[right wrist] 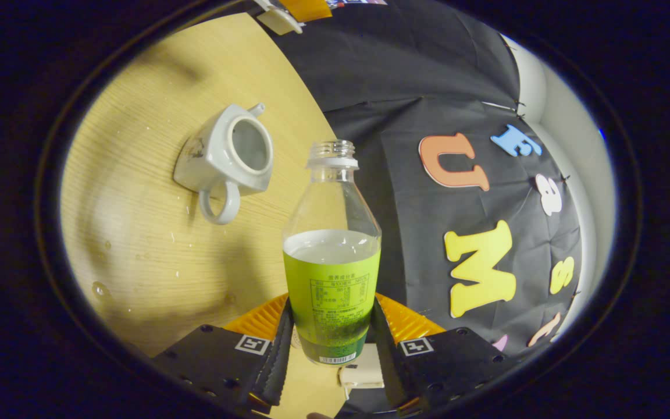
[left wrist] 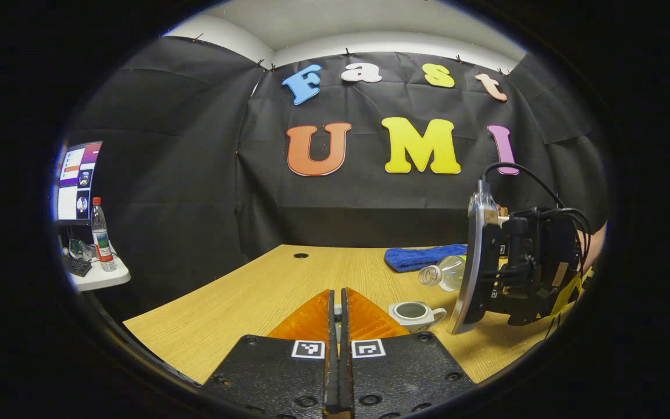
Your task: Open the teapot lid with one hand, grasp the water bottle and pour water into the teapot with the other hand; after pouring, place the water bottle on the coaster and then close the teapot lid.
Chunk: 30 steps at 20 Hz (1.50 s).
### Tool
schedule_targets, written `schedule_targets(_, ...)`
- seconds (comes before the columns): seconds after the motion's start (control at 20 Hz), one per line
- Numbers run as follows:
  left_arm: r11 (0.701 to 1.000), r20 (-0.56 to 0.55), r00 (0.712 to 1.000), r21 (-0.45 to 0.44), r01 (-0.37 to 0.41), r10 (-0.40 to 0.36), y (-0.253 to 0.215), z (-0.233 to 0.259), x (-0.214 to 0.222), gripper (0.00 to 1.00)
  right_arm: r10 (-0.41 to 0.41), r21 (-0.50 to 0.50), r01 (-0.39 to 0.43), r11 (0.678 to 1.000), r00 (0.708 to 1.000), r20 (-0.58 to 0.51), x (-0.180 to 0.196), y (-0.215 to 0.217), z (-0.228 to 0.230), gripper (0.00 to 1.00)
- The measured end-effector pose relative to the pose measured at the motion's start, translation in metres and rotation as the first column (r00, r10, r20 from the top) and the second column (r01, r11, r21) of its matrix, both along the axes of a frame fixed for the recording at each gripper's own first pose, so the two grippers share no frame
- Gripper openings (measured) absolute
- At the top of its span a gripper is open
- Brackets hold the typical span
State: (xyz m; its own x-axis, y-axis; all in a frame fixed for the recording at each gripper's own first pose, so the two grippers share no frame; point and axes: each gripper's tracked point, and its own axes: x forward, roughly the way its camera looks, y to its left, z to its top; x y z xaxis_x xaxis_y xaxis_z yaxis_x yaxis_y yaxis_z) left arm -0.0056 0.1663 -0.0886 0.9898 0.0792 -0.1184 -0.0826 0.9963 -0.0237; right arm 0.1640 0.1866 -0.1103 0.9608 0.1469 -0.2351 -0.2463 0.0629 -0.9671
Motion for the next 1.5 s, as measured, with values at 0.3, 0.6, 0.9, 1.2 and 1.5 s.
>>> schedule_targets(0.3, 1.000, 0.004, 1.000, 0.003, -0.002, 0.002, 0.003, -0.001, 0.002, 0.02, 0.052, -0.152, -0.035, 0.988, 0.992, 0.112, 0.004, 0.004, 0.009, 0.67)
schedule_targets(0.6, 1.000, 0.008, 1.000, 0.007, 0.000, 0.000, 0.002, 0.000, 0.001, 0.02, 0.115, -0.283, -0.055, 0.958, 0.973, 0.199, 0.008, 0.011, 0.019, 0.67)
schedule_targets(0.9, 1.000, 0.010, 1.000, 0.006, 0.002, -0.002, 0.003, 0.000, 0.000, 0.03, 0.157, -0.337, -0.073, 0.939, 0.960, 0.230, 0.005, 0.014, 0.026, 0.66)
schedule_targets(1.2, 1.000, 0.011, 1.000, 0.006, 0.002, -0.002, 0.002, 0.001, -0.002, 0.02, 0.189, -0.373, -0.082, 0.924, 0.947, 0.260, 0.005, 0.018, 0.034, 0.66)
schedule_targets(1.5, 1.000, 0.010, 1.000, 0.004, 0.003, -0.003, 0.000, 0.001, -0.001, 0.02, 0.232, -0.431, -0.083, 0.898, 0.923, 0.306, 0.005, 0.023, 0.045, 0.67)
